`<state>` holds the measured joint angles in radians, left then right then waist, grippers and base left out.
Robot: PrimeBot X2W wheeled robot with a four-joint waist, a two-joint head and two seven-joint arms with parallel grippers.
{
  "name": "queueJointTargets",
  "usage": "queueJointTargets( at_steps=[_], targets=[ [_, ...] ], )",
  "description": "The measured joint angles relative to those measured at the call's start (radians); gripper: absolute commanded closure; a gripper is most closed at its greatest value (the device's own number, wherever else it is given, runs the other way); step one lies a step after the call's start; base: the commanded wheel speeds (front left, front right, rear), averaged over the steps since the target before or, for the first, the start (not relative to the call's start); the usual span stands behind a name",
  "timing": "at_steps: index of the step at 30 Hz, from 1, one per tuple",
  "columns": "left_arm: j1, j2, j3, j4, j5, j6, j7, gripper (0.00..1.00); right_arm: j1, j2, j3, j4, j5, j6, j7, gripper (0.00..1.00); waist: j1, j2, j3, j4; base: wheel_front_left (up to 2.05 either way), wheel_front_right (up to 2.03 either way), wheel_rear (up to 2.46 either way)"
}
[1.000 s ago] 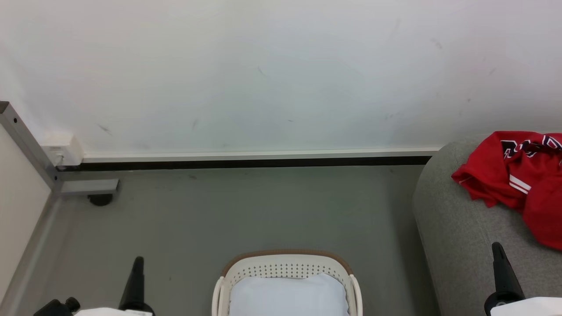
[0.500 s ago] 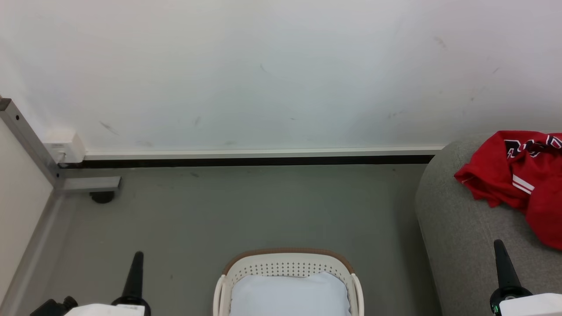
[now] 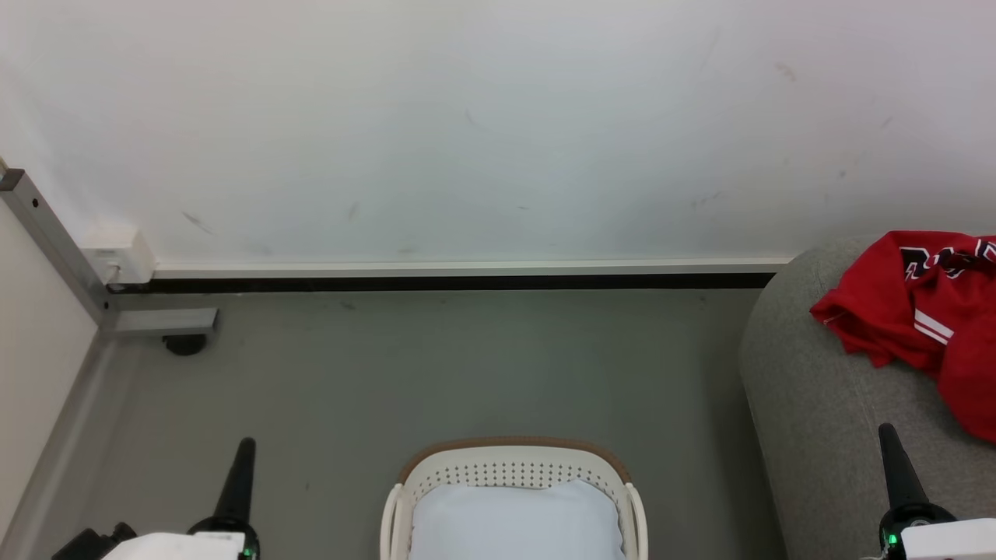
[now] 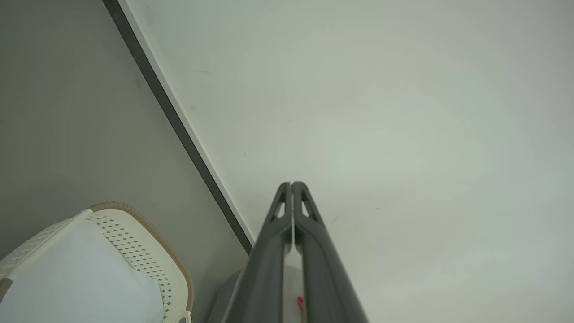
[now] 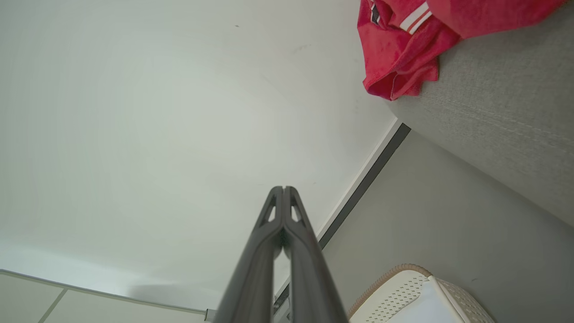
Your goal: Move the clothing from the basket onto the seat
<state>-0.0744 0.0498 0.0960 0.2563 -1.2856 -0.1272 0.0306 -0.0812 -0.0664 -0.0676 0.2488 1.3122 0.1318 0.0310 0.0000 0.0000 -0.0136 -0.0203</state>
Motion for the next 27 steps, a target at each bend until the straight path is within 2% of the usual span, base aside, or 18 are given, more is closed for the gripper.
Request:
queueJointTargets(
  at_steps=[27],
  targets=[
    [-0.020,0.000,0.011,-0.006,-0.215,0.000,0.057,1.00,-0.016,0.010,-0.031,-0.001,0.195,0.000,0.057,1.00,0.0000,0.0000,0.010,0.013,0.00,0.00,0.00]
  ],
)
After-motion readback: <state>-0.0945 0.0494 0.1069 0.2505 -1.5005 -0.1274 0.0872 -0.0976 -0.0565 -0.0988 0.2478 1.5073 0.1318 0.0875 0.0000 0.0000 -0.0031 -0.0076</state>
